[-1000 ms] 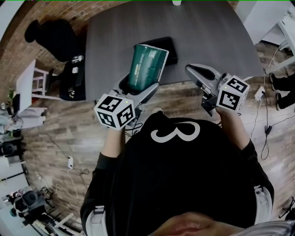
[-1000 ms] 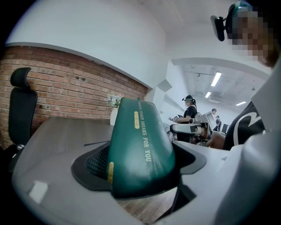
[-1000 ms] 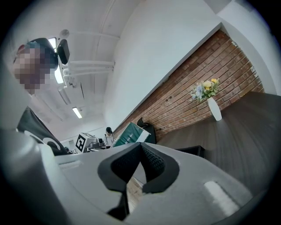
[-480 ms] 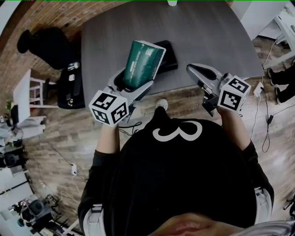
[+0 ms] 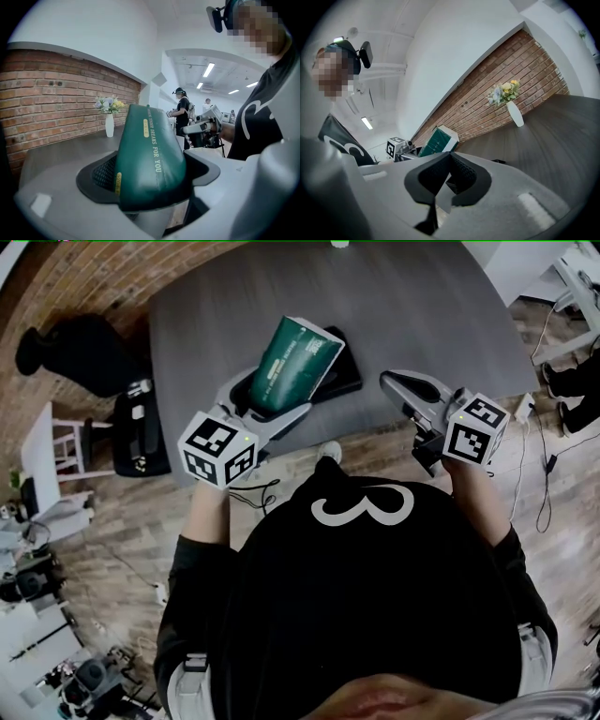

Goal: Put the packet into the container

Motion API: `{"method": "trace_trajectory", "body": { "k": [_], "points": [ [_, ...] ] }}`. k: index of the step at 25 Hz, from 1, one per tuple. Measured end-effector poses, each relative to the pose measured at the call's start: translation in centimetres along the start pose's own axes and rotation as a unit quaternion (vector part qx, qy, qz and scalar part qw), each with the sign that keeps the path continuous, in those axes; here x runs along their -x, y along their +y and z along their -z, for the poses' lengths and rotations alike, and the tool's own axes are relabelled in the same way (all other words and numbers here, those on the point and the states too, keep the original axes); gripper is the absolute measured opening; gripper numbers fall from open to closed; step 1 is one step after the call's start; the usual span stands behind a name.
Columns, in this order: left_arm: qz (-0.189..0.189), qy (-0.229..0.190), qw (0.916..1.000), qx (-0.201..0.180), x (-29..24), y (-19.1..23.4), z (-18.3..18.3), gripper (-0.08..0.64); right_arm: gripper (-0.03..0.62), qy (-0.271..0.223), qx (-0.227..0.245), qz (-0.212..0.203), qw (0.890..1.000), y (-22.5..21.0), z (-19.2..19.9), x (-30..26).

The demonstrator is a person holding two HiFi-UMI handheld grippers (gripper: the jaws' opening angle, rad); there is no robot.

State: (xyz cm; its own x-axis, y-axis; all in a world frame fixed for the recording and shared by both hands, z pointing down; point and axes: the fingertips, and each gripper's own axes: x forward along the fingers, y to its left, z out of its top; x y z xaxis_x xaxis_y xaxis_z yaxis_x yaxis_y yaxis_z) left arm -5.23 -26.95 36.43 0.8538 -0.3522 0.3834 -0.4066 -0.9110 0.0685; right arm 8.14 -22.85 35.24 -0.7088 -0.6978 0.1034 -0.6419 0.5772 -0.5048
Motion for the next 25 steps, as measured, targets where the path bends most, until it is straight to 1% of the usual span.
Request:
{"method": "trace_trajectory", "body": {
  "k": [3, 6, 10, 13, 18, 25],
  "points": [
    [0.021, 0.020, 0.9994, -0.018, -1.2, 0.8, 0.2, 0.443, 0.002, 0.002, -0.007, 0.008, 1.000, -1.1, -0.1, -0.6],
    [0.044, 0.040, 0.9973, -0.043, -2.1, 1.7, 0.7, 0.443, 0.002, 0.003, -0.015, 0.017, 1.000, -1.9, 0.0, -1.3],
    [0.076, 0.065, 0.9922, -0.074, -3.3, 2.4, 1.9, 0.443, 0.002, 0.004, -0.025, 0.030, 0.999, -3.1, 0.3, -1.7],
    [0.100, 0.086, 0.9872, -0.090, -4.4, 2.4, 2.9, 0.443, 0.002, 0.005, -0.031, 0.036, 0.999, -4.1, 0.5, -1.3],
    [0.143, 0.115, 0.9778, -0.101, -5.7, 2.4, 4.6, 0.443, 0.002, 0.003, -0.045, 0.048, 0.998, -5.4, 0.9, -1.2],
    [0.183, 0.155, 0.9644, -0.112, -6.6, 2.4, 7.3, 0.443, 0.002, 0.007, -0.065, 0.054, 0.996, -6.4, 1.9, -1.3]
  ]
}}
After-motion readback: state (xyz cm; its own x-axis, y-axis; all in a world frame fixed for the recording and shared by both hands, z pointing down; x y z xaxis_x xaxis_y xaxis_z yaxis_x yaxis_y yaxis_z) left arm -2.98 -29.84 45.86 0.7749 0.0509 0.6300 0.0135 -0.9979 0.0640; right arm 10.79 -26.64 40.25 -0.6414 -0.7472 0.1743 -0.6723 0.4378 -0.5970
